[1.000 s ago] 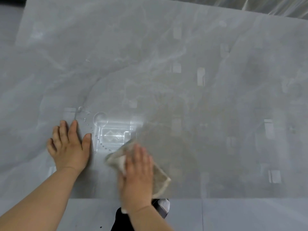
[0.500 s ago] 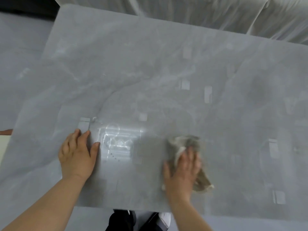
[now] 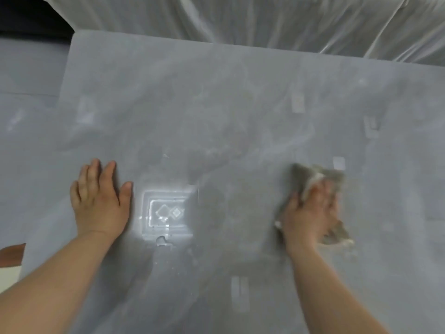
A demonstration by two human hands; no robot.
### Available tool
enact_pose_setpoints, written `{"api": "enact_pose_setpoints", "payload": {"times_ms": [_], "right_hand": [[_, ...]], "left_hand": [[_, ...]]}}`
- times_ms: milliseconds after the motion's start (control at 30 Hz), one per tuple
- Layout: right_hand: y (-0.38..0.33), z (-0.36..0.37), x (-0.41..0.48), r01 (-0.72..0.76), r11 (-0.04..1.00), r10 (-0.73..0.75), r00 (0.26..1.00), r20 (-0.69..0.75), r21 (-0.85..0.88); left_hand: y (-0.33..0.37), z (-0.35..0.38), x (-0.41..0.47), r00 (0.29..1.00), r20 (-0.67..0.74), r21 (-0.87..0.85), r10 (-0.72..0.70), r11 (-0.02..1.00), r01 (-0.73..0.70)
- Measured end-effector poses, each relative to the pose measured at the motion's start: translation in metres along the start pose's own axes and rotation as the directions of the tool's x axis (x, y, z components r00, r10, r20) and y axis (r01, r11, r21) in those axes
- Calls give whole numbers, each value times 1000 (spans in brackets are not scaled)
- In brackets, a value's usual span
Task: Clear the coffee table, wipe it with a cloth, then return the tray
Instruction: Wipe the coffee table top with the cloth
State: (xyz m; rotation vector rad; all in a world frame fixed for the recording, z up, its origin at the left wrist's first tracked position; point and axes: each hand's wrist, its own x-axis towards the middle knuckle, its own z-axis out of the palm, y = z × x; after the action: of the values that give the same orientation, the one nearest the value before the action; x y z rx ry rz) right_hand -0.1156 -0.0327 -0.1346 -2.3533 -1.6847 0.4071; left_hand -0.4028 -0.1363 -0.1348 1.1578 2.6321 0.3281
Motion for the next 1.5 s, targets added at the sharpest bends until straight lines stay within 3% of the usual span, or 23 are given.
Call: {"api": "enact_pose_setpoints", "payload": {"times_ms": [100, 167, 233, 267, 300, 367, 433, 500, 567, 600, 700, 833, 867, 900, 967, 1033, 1233, 1300, 1367, 1433, 1500], "right_hand": [[-75, 30, -60, 343, 939, -337, 935, 113, -36], [-104, 34, -85, 590, 806, -578, 799, 165, -38], [-102, 28, -76, 690, 723, -676, 705, 215, 12], [-88, 26, -59, 691, 723, -680, 710, 184, 3], [-70, 21, -40, 613, 790, -606, 784, 135, -11], [-42, 5, 7, 243, 969, -241, 969, 54, -32], [-30, -4, 34, -26, 1000, 26, 999, -44, 1], [-43, 3, 31, -114, 993, 115, 991, -73, 9], [-80, 15, 4, -31, 1000, 31, 999, 9, 5], [-99, 22, -16, 104, 995, -103, 993, 64, -12], [-142, 36, -72, 514, 848, -481, 849, 220, -130], [-141, 32, -59, 711, 703, -663, 665, 344, -20], [-132, 31, -42, 720, 694, -681, 663, 310, -14], [-124, 30, -21, 681, 732, -659, 713, 241, -12], [-116, 23, 29, 485, 875, -471, 853, 223, -5], [-116, 16, 70, 329, 944, -322, 930, 179, -10], [-173, 42, 92, 29, 998, -31, 999, 18, 64], [-214, 61, 89, 74, 996, -77, 996, 51, 50], [-264, 85, 76, 245, 968, -250, 957, 150, 52], [-313, 109, 48, 454, 885, -464, 852, 242, 99], [-343, 122, 13, 654, 736, -670, 670, 319, 173]], "left_hand": [[0, 2, 0, 1000, -21, 4, -13, 1000, 13], [1, 2, -2, 1000, -27, -16, -16, 1000, 16], [1, 1, 0, 999, -28, -22, -19, 1000, 18], [1, 1, 0, 1000, -21, -21, -20, 1000, 20], [1, 1, -1, 1000, -13, -18, -18, 1000, 18], [2, -1, -1, 1000, -9, -9, -18, 1000, 18], [3, -2, -1, 1000, -11, 4, -26, 1000, 26], [4, -2, 0, 999, 6, 21, -33, 999, 33], [4, -2, 1, 999, 24, 38, -39, 999, 38], [4, -2, 1, 999, 28, 46, -40, 998, 38], [3, -3, 1, 998, 42, 57, -44, 998, 41], [4, -7, 2, 998, 51, 26, -46, 999, 44], [3, -10, 4, 997, 61, 3, -43, 999, 43], [0, -14, 7, 997, 70, -31, -33, 999, 35], [-11, -24, 18, 999, 50, -67, -3, 998, 7], [-25, -34, 37, 999, 16, -56, -44, 997, 45], [-37, -31, 66, 968, 10, -62, -252, 966, 253], [-36, -31, 65, 963, 7, -51, -268, 962, 268], [-36, -31, 66, 962, 7, -51, -273, 961, 273], [-37, -31, 69, 964, -5, -53, -266, 963, 266], [-38, -30, 69, 963, 7, -45, -270, 962, 270]]}}
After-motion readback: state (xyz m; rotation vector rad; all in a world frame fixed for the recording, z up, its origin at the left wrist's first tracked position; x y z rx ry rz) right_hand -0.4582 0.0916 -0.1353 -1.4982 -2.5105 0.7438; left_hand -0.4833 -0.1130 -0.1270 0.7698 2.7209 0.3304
